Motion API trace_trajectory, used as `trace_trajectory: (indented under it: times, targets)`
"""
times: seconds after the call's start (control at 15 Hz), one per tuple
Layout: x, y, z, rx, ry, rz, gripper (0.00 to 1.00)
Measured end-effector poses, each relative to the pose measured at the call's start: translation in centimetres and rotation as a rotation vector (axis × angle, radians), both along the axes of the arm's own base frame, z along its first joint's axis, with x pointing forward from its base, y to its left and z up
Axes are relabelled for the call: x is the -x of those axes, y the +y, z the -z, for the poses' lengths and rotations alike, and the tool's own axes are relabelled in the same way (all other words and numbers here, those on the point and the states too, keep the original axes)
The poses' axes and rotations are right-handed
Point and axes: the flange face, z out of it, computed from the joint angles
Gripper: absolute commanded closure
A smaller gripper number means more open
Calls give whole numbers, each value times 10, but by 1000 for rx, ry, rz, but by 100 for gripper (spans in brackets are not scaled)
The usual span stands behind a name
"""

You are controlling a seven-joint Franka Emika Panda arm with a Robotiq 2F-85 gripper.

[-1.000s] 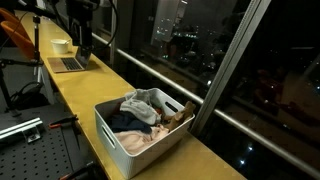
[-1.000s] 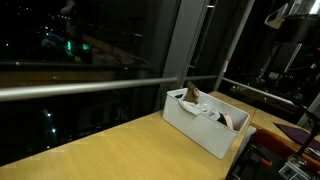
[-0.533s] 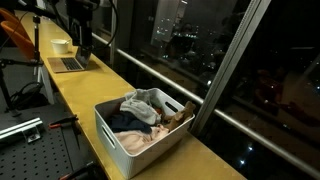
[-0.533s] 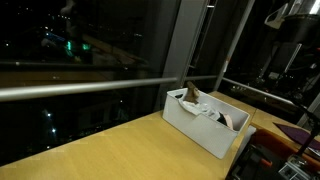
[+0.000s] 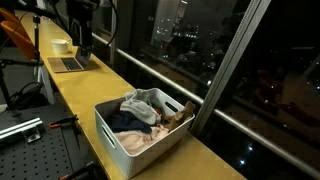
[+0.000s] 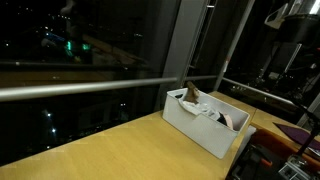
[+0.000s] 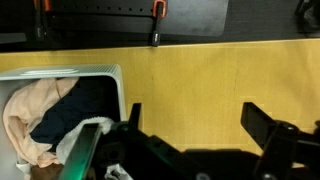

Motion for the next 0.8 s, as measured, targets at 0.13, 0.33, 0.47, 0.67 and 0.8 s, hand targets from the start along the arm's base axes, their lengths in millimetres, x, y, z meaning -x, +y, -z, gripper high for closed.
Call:
trace_trajectory:
  times: [0.13, 0.33, 0.47, 0.67, 0.8]
  targets:
    - [0, 0, 0, 0, 0, 0, 0]
    - [0, 0, 0, 0, 0, 0, 0]
    - [0, 0, 0, 0, 0, 0, 0]
    - [0, -1, 0, 0, 0, 1, 0]
    - [-4, -8, -1, 2, -4, 8, 0]
